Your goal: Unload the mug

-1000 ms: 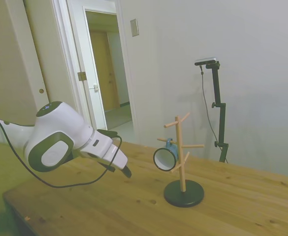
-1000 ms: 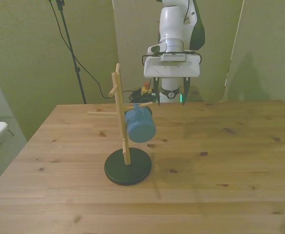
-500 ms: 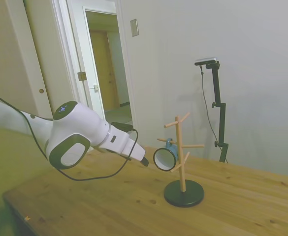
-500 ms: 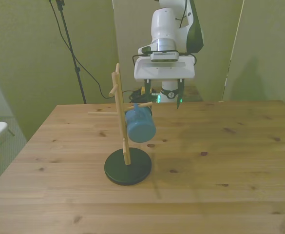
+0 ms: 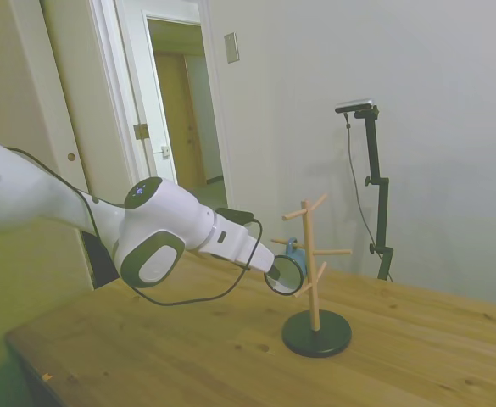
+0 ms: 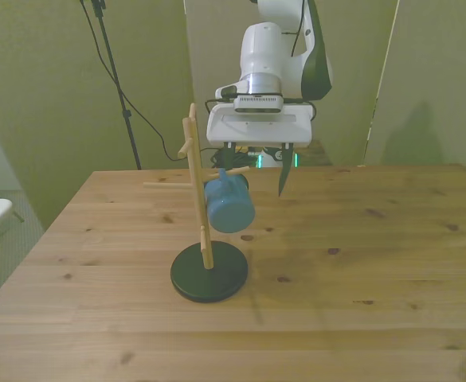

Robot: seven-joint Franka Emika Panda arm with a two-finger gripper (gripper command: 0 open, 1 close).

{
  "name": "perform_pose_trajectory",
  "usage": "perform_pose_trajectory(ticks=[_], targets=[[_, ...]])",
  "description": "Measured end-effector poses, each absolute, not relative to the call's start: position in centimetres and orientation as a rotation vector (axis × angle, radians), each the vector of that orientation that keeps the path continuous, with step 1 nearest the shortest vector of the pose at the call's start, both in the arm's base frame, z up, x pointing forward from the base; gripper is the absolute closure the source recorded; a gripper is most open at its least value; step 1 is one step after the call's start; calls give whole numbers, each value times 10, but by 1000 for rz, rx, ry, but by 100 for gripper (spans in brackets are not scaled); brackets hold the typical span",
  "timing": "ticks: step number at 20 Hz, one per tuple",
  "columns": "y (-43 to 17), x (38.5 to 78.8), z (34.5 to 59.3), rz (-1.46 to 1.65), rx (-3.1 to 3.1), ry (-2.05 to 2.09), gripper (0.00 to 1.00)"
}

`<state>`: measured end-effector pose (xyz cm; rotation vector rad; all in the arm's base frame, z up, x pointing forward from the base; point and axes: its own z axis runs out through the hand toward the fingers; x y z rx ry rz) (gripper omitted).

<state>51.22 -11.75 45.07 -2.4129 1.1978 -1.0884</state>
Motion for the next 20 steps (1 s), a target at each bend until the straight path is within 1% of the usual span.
perform_pose_trajectory(ticks=[3,4,10,20], targets=[[-119,521,449,-1094,-2410,1199,0],[-119,524,450,-1096,-2407,1201,100],[-117,532,450,-1093,-2396,1198,100],[-118,532,448,-1089,-2397,1196,100]])
